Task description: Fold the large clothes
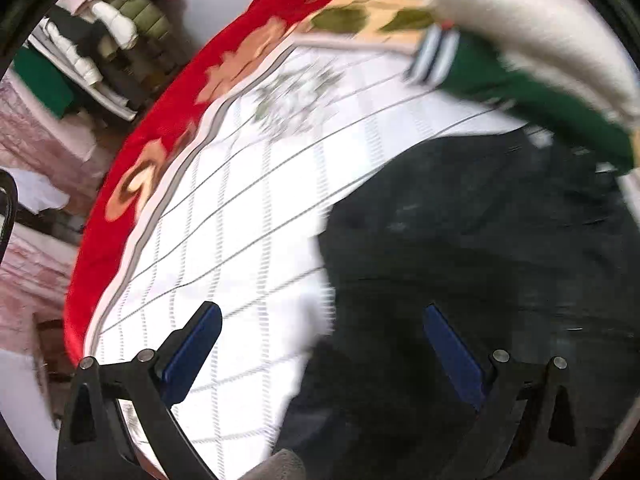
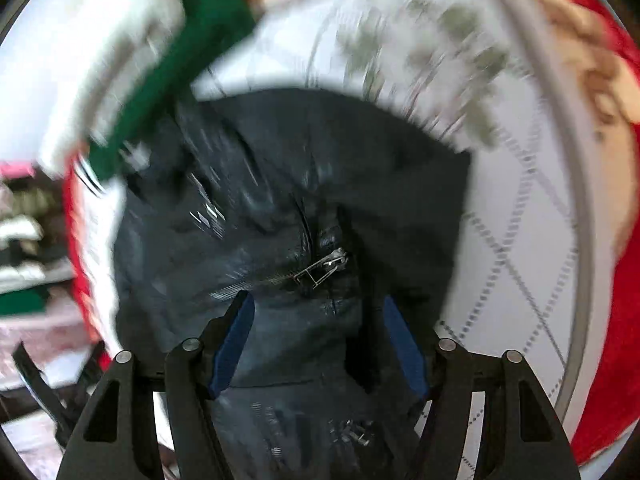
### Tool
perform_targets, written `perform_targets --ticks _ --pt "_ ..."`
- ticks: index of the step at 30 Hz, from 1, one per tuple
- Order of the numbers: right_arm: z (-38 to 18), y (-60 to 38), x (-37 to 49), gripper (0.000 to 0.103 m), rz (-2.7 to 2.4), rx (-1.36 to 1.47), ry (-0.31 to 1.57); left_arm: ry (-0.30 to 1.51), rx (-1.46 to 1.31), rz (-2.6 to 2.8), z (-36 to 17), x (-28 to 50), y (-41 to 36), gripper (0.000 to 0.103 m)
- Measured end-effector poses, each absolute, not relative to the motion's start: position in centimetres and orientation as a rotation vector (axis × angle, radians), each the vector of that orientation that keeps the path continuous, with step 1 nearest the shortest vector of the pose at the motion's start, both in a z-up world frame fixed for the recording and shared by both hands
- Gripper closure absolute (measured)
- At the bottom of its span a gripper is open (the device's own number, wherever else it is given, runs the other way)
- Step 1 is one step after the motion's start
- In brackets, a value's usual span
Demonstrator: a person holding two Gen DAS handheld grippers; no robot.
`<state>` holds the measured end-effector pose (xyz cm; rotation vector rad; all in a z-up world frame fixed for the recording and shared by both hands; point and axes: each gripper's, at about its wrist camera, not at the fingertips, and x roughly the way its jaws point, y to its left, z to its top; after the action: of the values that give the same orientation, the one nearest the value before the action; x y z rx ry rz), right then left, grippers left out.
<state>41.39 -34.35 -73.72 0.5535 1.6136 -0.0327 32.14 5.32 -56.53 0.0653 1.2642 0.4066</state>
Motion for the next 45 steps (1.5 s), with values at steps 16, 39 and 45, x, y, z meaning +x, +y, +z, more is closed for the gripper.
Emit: perform_targets --ticks 16,39,45 --pt "-72.4 -36.5 39.2 0.098 -0.193 0.546 1.577 1.295 0.101 0.325 -61.4 34.5 5.4 0.0" --pt "-76.2 -34.1 30.2 0.087 -0.112 0.683 1.626 1.365 0.204 0.349 -63.4 25.4 2.1 0.0" --pt "-76.0 -33.0 30.9 0.06 -0.012 0.649 1.603 1.367 0.151 0.332 -63.4 25.5 3.1 0.0"
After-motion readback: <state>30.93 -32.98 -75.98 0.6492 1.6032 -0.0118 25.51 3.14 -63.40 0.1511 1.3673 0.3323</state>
